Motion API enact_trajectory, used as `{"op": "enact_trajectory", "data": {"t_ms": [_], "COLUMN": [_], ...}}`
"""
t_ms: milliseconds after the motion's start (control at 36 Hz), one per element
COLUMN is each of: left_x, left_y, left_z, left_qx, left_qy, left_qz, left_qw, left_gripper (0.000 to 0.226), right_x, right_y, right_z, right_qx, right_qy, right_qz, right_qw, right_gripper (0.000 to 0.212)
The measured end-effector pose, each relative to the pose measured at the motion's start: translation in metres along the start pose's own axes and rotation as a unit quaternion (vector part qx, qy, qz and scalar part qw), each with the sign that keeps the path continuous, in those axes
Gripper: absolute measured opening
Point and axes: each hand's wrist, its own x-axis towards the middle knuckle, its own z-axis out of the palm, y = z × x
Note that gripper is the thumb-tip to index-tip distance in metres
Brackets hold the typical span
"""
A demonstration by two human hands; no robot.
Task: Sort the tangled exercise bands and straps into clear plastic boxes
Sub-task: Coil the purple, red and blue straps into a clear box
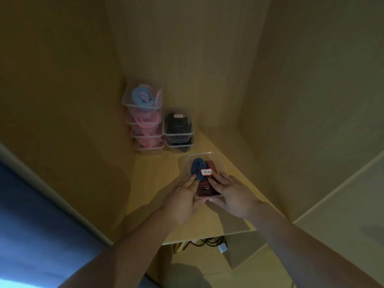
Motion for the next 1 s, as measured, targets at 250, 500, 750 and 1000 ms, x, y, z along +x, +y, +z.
{"op": "enact_trajectory", "data": {"t_ms": [250, 500, 750, 1000], "left_x": [0.065, 0.096, 0.110, 0.108], "left_y": [0.024, 0.007, -0.013, -0.023], "left_z": [0.009, -0.002, -0.002, -0.006], "left_qx": [0.014, 0.031, 0.055, 0.044], "left_qy": [0.035, 0.085, 0.087, 0.091], "left_qz": [-0.005, -0.064, -0.104, -0.098], "left_qw": [0.999, 0.994, 0.989, 0.990], "left_gripper": [0.056, 0.054, 0.060, 0.062], "right_x": [0.023, 0.105, 0.160, 0.178], "right_y": [0.042, 0.076, 0.080, 0.085], "right_z": [-0.010, -0.034, -0.042, -0.045], "right_qx": [0.051, 0.078, 0.067, 0.054], "right_qy": [0.027, -0.013, 0.034, 0.014], "right_qz": [0.076, 0.082, 0.057, 0.064], "right_qw": [0.995, 0.993, 0.996, 0.996], "right_gripper": [0.063, 0.052, 0.053, 0.054]}}
